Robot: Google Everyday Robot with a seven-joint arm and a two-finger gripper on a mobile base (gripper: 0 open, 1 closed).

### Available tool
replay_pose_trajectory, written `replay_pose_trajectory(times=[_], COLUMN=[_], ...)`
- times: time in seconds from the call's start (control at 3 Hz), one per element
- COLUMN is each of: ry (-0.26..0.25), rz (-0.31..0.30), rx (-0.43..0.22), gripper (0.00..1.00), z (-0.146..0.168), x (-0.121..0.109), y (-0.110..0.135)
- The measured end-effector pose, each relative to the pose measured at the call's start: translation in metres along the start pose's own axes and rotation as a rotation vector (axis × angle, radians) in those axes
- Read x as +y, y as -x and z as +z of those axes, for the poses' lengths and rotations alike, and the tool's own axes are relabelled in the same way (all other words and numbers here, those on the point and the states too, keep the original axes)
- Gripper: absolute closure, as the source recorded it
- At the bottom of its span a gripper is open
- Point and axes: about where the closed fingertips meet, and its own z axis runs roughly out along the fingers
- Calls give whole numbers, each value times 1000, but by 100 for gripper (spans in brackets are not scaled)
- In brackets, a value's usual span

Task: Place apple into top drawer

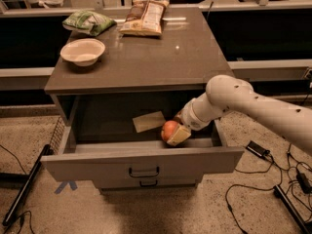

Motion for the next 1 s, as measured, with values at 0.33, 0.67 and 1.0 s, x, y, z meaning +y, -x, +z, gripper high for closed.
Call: replay_pose_trajectory(times=[0.33,0.67,1.0], ry=[1,2,1], rz=[-5,-11,-16], rx=[-6,-15,-22], gripper=[100,86,62], z=[5,6,8], x=[-1,-3,-5], y=[0,1,2])
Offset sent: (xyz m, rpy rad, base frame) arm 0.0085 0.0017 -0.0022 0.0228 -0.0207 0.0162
